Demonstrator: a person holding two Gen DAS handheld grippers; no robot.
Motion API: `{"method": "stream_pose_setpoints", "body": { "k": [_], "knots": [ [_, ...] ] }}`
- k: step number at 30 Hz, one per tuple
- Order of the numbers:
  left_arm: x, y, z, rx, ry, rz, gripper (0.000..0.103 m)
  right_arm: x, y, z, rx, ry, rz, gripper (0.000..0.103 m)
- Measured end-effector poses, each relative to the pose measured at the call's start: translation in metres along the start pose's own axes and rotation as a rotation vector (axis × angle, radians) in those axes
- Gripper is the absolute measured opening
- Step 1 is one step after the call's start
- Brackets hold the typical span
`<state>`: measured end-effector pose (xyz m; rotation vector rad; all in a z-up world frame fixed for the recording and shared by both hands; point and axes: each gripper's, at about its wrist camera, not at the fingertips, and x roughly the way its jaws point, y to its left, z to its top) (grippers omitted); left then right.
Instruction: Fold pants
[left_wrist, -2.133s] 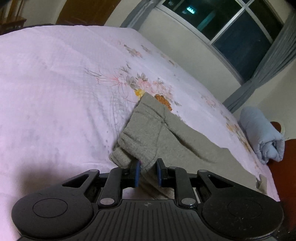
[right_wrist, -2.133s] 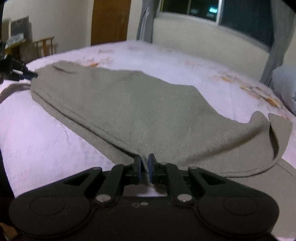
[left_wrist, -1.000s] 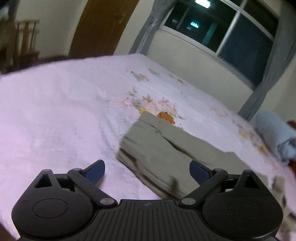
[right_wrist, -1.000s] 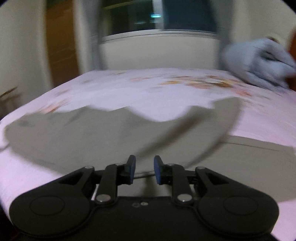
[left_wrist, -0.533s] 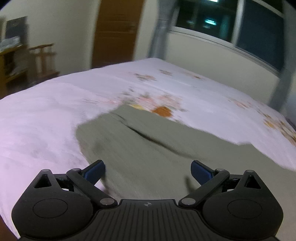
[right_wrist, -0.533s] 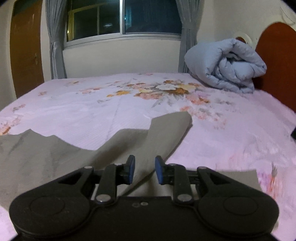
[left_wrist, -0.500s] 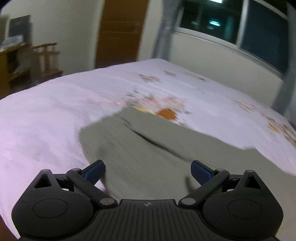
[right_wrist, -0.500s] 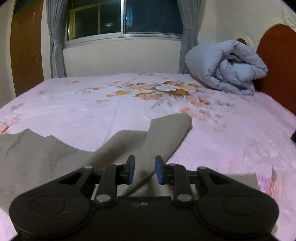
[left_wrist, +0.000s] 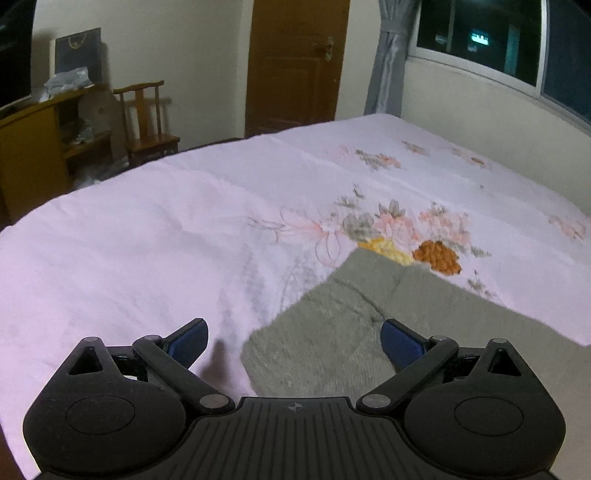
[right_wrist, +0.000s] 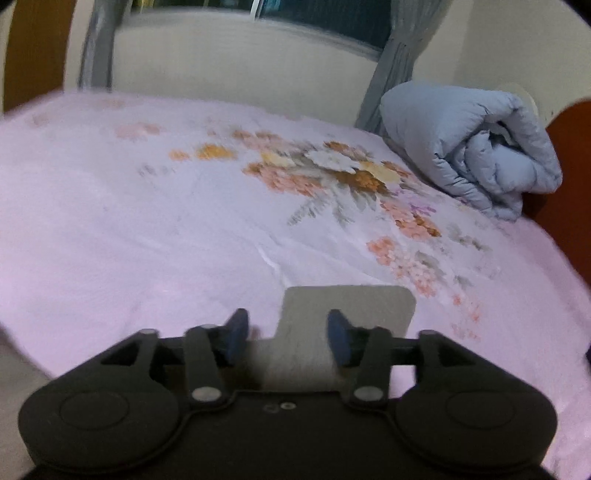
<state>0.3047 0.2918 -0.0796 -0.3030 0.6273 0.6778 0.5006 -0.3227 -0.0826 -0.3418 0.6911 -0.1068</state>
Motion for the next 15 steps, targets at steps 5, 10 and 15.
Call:
{"method": "stream_pose_setpoints", "body": {
  "k": [5,10,15],
  "knots": [
    [0.005,-0.001,-0.007,-0.008,-0.009,-0.009,0.103,0.021,-0.002,0.002,-0.026,0.084,-0.052,0.0],
    [-0.014,0.005,-0.002,-0.025,-0.022,-0.09,0.103,-0.031,-0.053,-0.007,0.15,-0.042,-0.029,0.0],
    [-0.045,-0.026,-0.018,0.133,-0.035,-0.221,0.103,-0.111,-0.11,-0.03,0.304,-0.166,-0.024,0.0]
  ]
}}
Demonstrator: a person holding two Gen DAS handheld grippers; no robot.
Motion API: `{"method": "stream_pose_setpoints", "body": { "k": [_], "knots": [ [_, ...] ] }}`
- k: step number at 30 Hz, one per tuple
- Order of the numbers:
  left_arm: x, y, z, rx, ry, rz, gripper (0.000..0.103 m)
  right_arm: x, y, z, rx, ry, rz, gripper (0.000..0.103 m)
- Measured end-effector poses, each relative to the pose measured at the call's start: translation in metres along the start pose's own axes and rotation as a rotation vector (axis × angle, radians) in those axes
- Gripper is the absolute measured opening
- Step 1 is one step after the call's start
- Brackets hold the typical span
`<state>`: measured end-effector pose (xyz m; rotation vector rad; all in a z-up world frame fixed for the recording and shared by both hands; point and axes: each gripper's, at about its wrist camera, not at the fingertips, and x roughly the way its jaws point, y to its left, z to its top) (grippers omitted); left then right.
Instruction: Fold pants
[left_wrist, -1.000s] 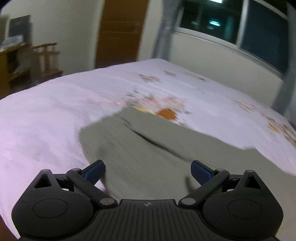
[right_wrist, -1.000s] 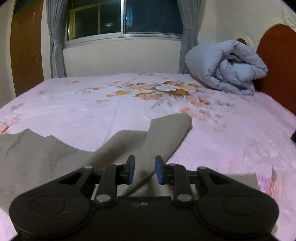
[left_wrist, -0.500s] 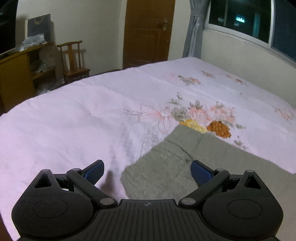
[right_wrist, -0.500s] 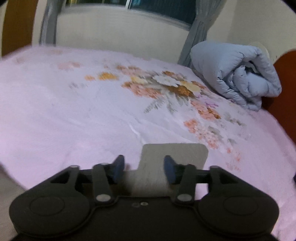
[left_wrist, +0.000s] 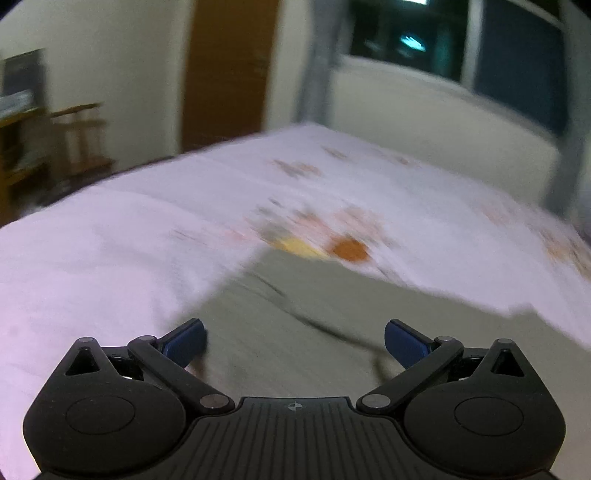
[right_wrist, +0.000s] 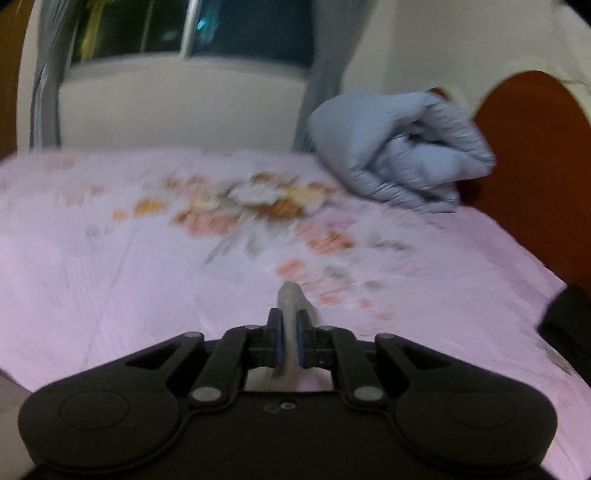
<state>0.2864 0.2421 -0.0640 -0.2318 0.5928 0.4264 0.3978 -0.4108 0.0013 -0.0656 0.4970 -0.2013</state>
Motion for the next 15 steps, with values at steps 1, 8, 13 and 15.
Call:
{"method": "stream_pose_setpoints", "body": {
  "k": [1,8,13,15],
  "knots": [
    [0.007,-0.009,-0.007,0.061,0.033,0.024,0.103,-0.016,-0.012,-0.002,0.029,-0.02,-0.005,0.0],
    [0.021,-0.028,-0.02,0.248,0.068,0.099,0.103,-0.079,-0.068,-0.03,0.123,-0.045,-0.056,0.0],
    [0.012,-0.019,-0.012,0.222,0.103,0.049,0.103,-0.101,-0.087,-0.044,0.154,-0.052,-0.055,0.0],
    [0.017,-0.015,-0.02,0.256,0.115,0.043,0.103,-0.108,-0.092,-0.05,0.182,-0.053,-0.043,0.0]
  ]
}}
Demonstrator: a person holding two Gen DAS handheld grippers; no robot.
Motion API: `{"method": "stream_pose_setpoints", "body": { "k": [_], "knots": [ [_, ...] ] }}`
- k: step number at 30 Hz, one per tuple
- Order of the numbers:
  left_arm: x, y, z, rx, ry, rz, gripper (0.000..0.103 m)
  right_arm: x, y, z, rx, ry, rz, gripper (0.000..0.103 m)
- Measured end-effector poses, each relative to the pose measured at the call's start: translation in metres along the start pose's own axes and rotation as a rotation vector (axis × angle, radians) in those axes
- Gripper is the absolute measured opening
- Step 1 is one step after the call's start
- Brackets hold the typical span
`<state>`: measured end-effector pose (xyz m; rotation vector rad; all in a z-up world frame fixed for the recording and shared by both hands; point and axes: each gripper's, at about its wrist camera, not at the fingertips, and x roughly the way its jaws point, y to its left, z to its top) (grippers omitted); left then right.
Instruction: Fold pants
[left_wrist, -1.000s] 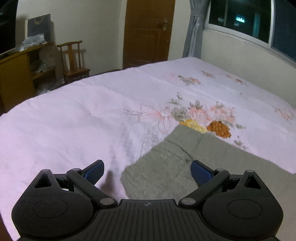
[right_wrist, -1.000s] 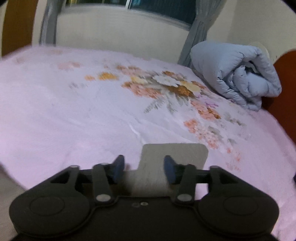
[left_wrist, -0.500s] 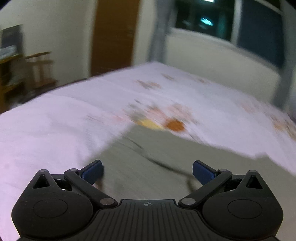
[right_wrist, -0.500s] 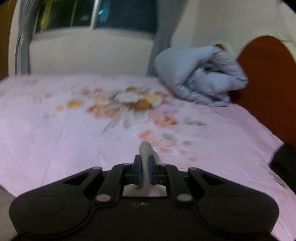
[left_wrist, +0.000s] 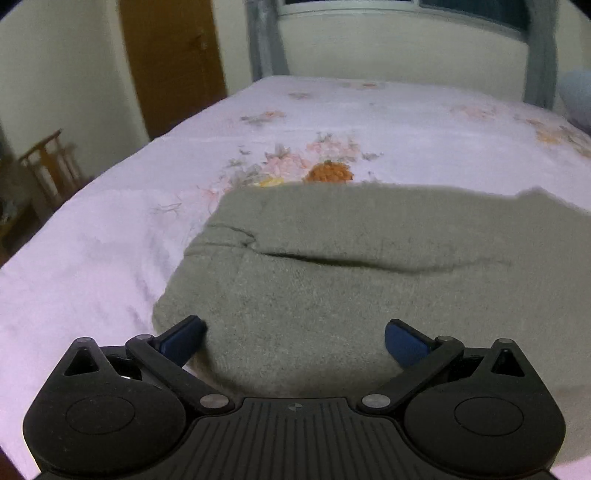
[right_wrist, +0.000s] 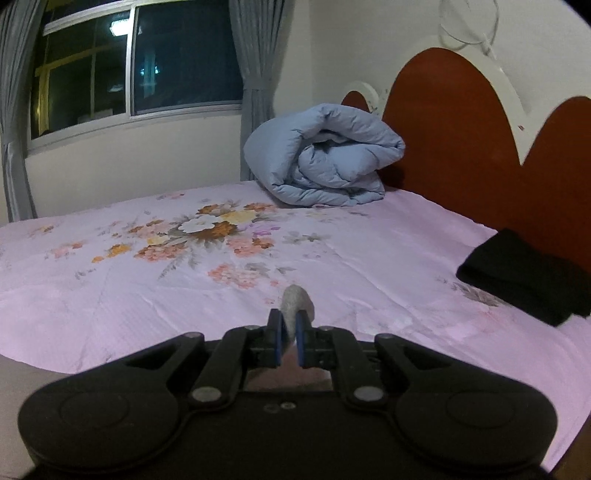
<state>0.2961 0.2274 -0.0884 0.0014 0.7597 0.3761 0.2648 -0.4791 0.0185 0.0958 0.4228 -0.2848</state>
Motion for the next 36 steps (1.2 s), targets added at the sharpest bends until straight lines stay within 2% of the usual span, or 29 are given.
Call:
{"method": "stream_pose_setpoints", "body": {
  "k": [6,10,13,21,24,25,27,28,32,34,36],
  "knots": [
    [-0.001,0.005,0.0,0.019,0.019,-0.036,0.103,-0.016,-0.022,-0.021,0.081,-0.008,-0.012,0.0],
    [-0.003,0.005,0.002,0.033,0.023,-0.049,0.103,-0.007,-0.048,-0.054,0.17,0.055,-0.021,0.0],
    [-0.002,0.006,0.002,0.038,0.028,-0.053,0.103,-0.007,-0.054,-0.071,0.187,0.075,-0.021,0.0],
    [-0.002,0.006,0.003,0.052,0.039,-0.063,0.103,0.008,-0.072,-0.101,0.297,0.145,-0.013,0.0],
    [-0.005,0.007,0.004,0.056,0.04,-0.071,0.103,0.02,-0.086,-0.117,0.374,0.21,-0.021,0.009],
    [-0.008,0.008,0.004,0.053,0.038,-0.073,0.103,0.017,-0.091,-0.119,0.404,0.195,-0.022,0.016],
    [-0.018,0.009,0.002,0.05,0.031,-0.07,0.103,0.003,-0.096,-0.117,0.416,0.155,-0.075,0.015],
    [-0.026,0.01,-0.001,0.039,0.027,-0.067,0.103,-0.005,-0.098,-0.115,0.419,0.131,-0.086,0.014],
    [-0.054,0.016,-0.024,-0.098,-0.003,-0.144,0.103,-0.031,-0.087,-0.109,0.372,0.087,-0.039,0.014],
    [-0.066,0.013,-0.037,-0.176,-0.009,-0.184,0.103,-0.039,-0.07,-0.106,0.363,0.093,0.036,0.014],
    [-0.075,0.01,-0.043,-0.255,0.011,-0.266,0.103,-0.045,-0.036,-0.104,0.319,0.123,0.149,0.014]
  ]
}}
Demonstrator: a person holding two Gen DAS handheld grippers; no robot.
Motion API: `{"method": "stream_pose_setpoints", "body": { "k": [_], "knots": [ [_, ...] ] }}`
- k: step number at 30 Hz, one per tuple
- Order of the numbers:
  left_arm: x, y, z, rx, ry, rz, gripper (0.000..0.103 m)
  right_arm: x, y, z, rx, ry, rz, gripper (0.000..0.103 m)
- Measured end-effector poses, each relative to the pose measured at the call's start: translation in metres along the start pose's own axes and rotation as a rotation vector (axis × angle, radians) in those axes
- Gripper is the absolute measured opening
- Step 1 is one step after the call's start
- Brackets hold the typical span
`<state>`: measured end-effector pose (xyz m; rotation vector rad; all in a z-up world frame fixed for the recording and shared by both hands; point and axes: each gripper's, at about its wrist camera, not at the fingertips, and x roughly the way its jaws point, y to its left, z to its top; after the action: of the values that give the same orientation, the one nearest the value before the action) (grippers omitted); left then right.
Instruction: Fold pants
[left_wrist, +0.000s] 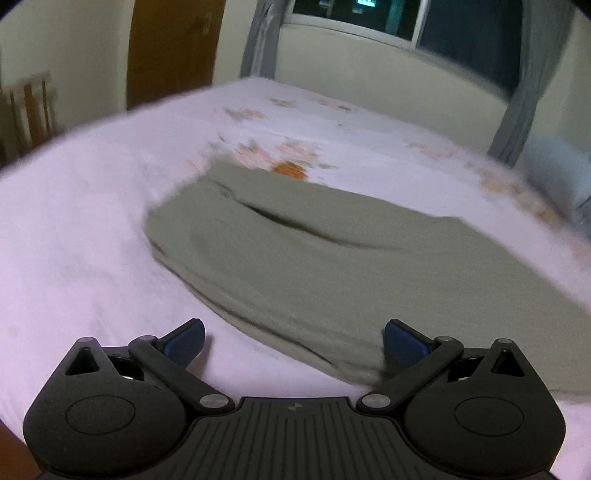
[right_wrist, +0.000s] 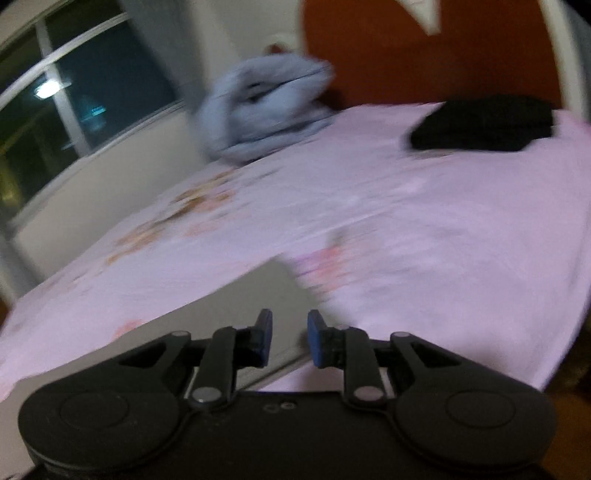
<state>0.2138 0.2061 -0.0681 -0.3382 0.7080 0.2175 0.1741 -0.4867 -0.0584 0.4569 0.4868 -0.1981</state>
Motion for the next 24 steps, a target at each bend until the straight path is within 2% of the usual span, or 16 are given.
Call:
{"method": "stream_pose_setpoints", "body": {
  "k": [2,6,9,10,11,13,15,24],
  "knots": [
    [-0.005,-0.01,-0.005,-0.03,0.011,-0.048,0.098,0.0,0.029,-0.012,-0.035,0.028,0.068,0.014],
    [-0.01,-0.035,-0.011,0.043,0.01,-0.044,0.092,0.01,0.087,-0.04,-0.13,0.108,0.17,0.014],
    [-0.008,-0.037,-0.015,0.021,0.034,-0.058,0.067,0.006,0.123,-0.059,-0.2,0.131,0.227,0.014],
    [-0.007,-0.034,-0.017,-0.011,0.046,-0.083,0.053,0.006,0.133,-0.066,-0.207,0.157,0.262,0.014],
    [-0.007,-0.032,-0.02,-0.042,0.052,-0.101,0.05,0.005,0.142,-0.072,-0.231,0.169,0.277,0.014],
    [-0.008,-0.027,-0.025,-0.095,0.071,-0.135,0.047,0.001,0.159,-0.086,-0.295,0.184,0.293,0.014],
    [-0.007,-0.026,-0.028,-0.137,0.073,-0.157,0.047,0.0,0.166,-0.093,-0.304,0.199,0.31,0.014],
    [0.006,-0.036,-0.02,-0.137,0.096,-0.173,0.047,0.019,0.173,-0.098,-0.258,0.271,0.324,0.014]
  ]
}}
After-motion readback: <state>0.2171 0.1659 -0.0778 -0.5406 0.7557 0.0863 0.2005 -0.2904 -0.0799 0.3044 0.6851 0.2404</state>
